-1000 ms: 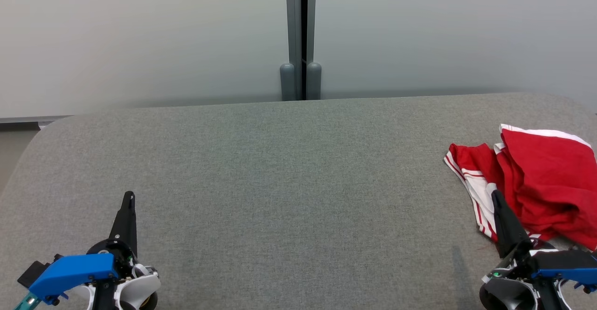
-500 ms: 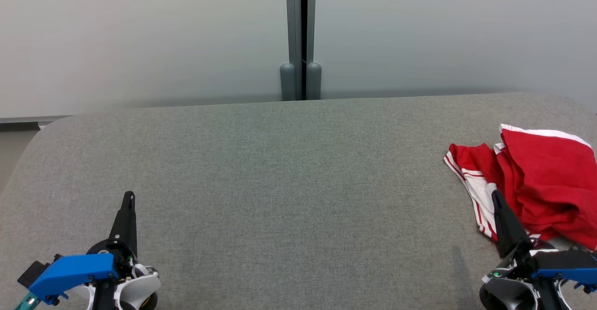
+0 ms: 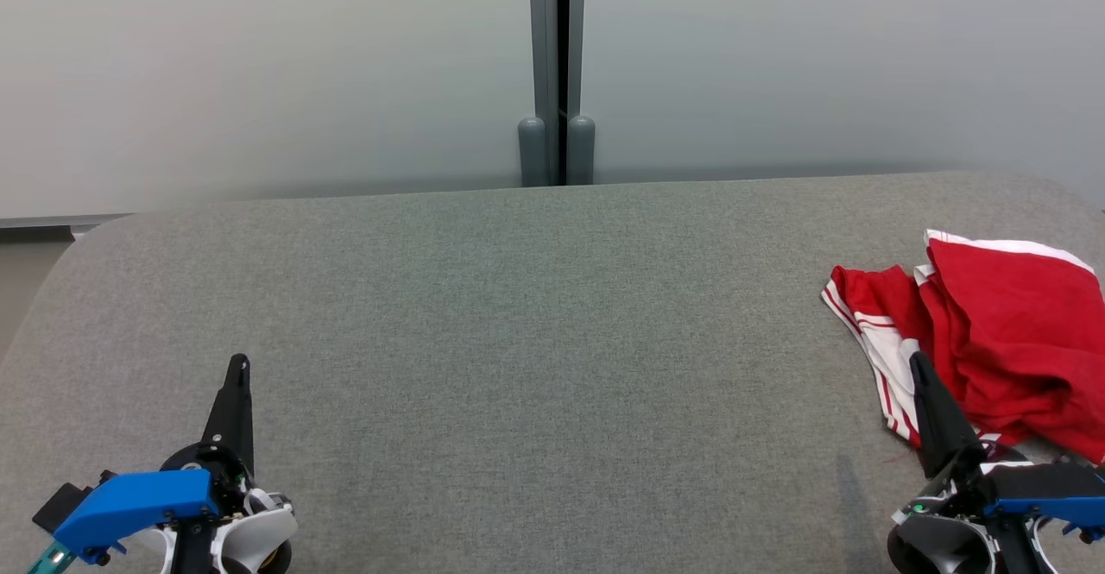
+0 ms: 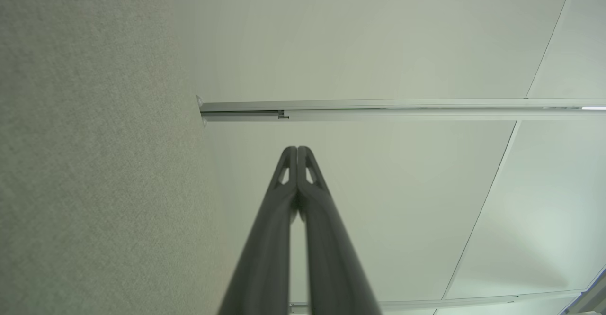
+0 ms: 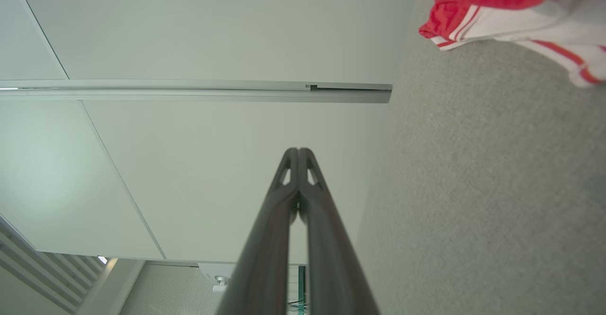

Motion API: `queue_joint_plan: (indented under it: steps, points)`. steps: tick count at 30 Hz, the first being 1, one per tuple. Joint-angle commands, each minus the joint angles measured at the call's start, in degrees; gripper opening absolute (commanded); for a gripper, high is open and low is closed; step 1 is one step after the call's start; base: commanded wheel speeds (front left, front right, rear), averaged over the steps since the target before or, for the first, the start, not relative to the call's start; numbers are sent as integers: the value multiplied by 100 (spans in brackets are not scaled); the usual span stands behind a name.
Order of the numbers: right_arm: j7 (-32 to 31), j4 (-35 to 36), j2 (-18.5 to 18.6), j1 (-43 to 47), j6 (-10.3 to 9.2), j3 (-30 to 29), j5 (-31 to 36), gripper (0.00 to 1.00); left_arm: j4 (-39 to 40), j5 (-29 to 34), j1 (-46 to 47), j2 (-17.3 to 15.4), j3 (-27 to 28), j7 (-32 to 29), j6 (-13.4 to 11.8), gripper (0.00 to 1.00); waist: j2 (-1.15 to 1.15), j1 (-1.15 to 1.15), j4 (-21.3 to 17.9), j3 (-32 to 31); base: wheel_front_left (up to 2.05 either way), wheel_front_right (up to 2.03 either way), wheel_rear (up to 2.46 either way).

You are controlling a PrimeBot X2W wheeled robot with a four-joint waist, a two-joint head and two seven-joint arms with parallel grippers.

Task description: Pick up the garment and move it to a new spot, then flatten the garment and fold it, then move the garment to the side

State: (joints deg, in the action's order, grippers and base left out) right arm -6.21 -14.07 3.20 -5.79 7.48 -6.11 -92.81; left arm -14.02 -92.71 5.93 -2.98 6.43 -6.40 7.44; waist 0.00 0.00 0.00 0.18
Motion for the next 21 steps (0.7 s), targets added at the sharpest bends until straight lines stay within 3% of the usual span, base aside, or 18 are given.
queue_joint_plan:
  steps: [1, 21]
  points:
    - [-10, -11, -10, -88, 2, -17, 25, 0, -6, 29, 59, 7, 18, -14, 29, 0, 0, 0, 0, 0, 0, 0, 0]
    - [-22, -12, -18, -90, 2, -27, 29, 0, -6, 37, 60, 12, 25, -18, 29, 0, 0, 0, 0, 0, 0, 0, 0]
